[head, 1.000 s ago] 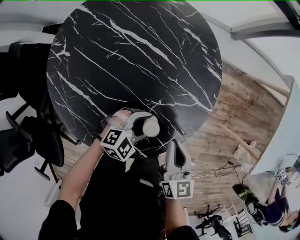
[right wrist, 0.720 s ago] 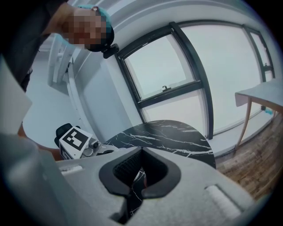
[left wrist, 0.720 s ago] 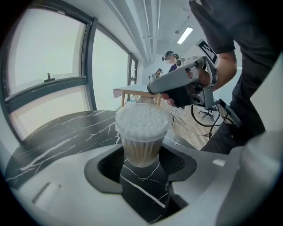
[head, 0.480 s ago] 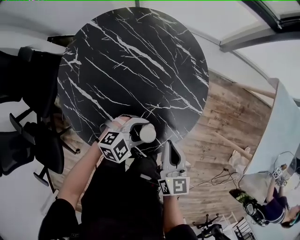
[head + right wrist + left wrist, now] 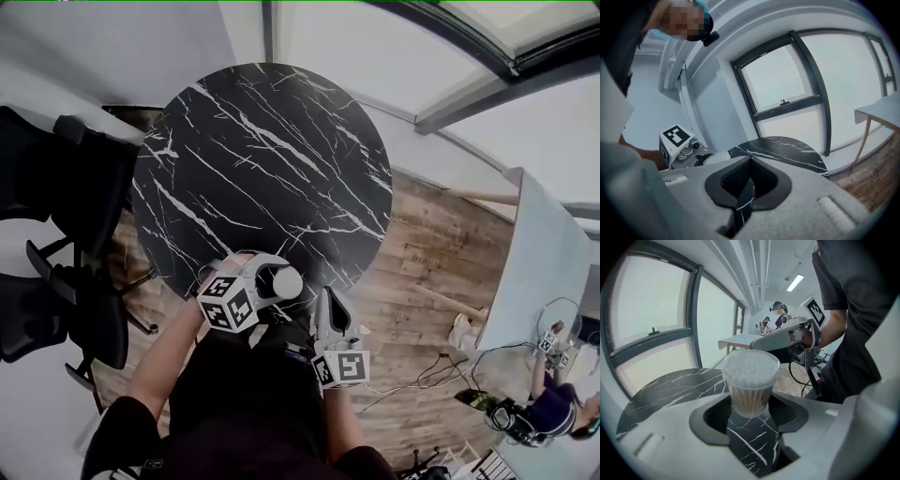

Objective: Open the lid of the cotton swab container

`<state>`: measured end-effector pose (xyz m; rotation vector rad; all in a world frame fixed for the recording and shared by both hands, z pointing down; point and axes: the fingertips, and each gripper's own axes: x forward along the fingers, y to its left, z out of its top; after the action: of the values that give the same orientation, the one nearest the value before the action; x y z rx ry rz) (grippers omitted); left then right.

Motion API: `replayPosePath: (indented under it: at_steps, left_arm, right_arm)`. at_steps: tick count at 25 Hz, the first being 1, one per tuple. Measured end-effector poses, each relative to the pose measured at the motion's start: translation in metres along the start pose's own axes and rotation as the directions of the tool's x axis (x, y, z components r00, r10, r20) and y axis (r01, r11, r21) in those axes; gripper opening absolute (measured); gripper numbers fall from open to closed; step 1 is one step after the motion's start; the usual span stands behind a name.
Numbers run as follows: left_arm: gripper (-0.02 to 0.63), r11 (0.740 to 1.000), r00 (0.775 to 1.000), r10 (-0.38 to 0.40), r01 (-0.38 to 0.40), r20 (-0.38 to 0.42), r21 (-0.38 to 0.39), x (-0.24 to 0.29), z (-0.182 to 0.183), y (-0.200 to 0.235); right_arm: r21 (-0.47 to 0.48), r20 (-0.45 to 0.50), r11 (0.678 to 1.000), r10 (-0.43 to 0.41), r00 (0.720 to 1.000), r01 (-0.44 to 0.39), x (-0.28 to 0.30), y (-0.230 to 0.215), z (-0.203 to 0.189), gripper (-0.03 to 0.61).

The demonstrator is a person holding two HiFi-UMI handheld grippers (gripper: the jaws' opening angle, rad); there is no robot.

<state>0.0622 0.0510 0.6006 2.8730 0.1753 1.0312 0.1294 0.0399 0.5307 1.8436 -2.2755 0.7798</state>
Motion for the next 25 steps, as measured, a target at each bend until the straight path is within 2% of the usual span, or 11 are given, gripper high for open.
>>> replayPosePath:
  at_steps: [10, 17, 25]
  left_arm:
    - [0.256, 0.996, 0.997, -0.082, 0.083, -0.011, 0.029, -0.039, 0.015, -0.026]
    - [0.256, 0.993, 0.993, -0.12, 0.12, 0.012, -0.009, -0.064, 0.016, -0.029]
    - [0.258, 0.984, 0.984, -0.178, 0.178, 0.018, 0.003, -0.086, 0.02, -0.049]
  right_arm:
    - [-0.074, 0.014, 0.995, 0.063, 0.998, -0.062, -0.021, 0.03, 0.023, -0.003]
    - [-0.141, 0.032, 0.984, 0.117, 0.993, -0.112, -0.029, 0.056, 0.045, -0.003]
    - [-0.188, 0.048, 0.965, 0.197, 0.979, -0.185, -0.03, 0.088, 0.061, -0.003]
